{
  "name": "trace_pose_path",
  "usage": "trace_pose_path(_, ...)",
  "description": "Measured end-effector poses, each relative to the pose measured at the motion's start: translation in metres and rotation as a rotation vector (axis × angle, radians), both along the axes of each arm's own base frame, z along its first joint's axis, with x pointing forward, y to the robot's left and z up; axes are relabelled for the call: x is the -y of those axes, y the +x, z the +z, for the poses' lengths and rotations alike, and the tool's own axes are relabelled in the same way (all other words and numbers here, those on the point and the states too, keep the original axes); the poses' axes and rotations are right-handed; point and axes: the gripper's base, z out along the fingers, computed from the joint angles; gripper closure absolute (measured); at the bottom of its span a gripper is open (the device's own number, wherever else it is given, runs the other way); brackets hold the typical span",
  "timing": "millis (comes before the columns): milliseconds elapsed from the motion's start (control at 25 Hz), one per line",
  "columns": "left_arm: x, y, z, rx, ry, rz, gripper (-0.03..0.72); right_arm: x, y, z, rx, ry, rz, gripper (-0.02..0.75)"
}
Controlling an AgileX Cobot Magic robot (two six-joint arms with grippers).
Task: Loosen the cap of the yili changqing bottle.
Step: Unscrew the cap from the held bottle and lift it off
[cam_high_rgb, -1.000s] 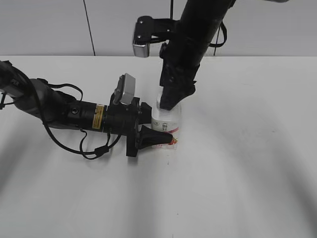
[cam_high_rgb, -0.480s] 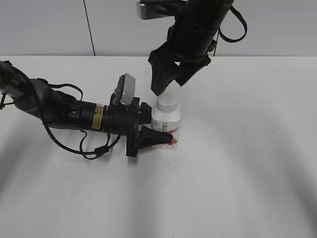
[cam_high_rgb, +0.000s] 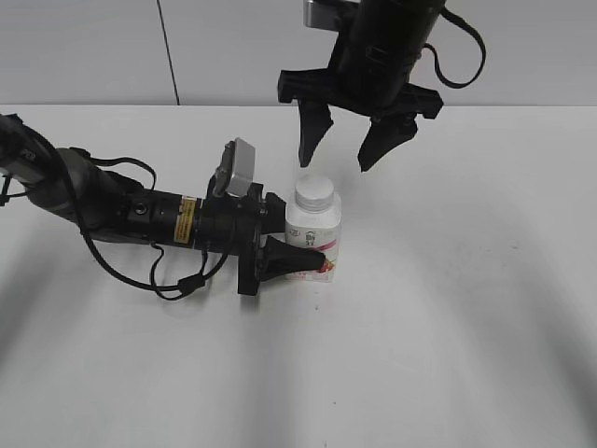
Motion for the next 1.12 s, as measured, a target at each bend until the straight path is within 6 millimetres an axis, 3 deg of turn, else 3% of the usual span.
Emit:
trace_pose_path(720, 0.0, 0.0, 0.0, 0.0, -0.001, 0.0, 0.284, -0.012, 0.011, -0.037, -0.074, 0.042, -0.071, 0.173)
trace_pose_path(1120, 0.0, 0.0, 0.0, 0.0, -0.001, 0.0, 0.284, -0.011, 0.007, -0.04, -0.12, 0.02, -0.06, 0.181)
